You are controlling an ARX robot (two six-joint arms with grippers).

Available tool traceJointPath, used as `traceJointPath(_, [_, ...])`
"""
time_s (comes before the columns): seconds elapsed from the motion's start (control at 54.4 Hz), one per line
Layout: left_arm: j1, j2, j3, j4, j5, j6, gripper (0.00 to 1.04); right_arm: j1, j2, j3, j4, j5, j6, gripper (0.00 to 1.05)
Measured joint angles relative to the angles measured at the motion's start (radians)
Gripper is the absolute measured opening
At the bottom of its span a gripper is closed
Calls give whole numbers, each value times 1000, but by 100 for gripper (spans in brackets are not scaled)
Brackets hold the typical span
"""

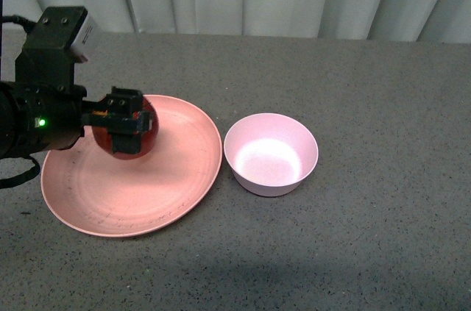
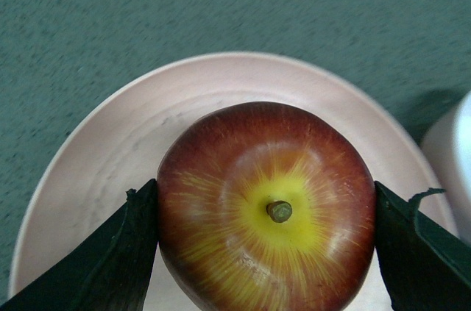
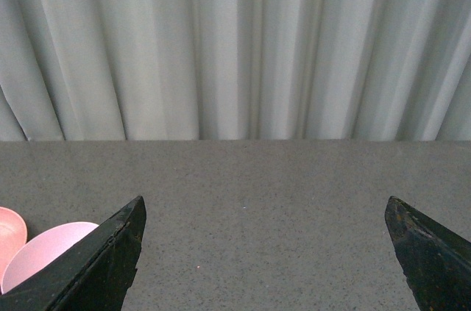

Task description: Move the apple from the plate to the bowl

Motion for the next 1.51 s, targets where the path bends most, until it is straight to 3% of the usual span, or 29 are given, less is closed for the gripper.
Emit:
traceJointPath(0.258, [-193,-50,40,0,-10,-62,74,0,0,0,0,0,0,95])
traceJointPath(0.552, [-304,27,123,-4,-57,-100,74,0,0,0,0,0,0,95])
traceJointPath(0.846, [-364,124,182,1,-80,-111,74,0,0,0,0,0,0,95])
traceJointPath(1.288, [-384,197,214,35,-92,-64,74,0,0,0,0,0,0,95])
traceJointPath(1.417, [-383,193,212,29,-102,-54,99,0,0,0,0,0,0,95])
traceJointPath(1.509, [-380,176,202,35,-107,-56,98,0,0,0,0,0,0,95])
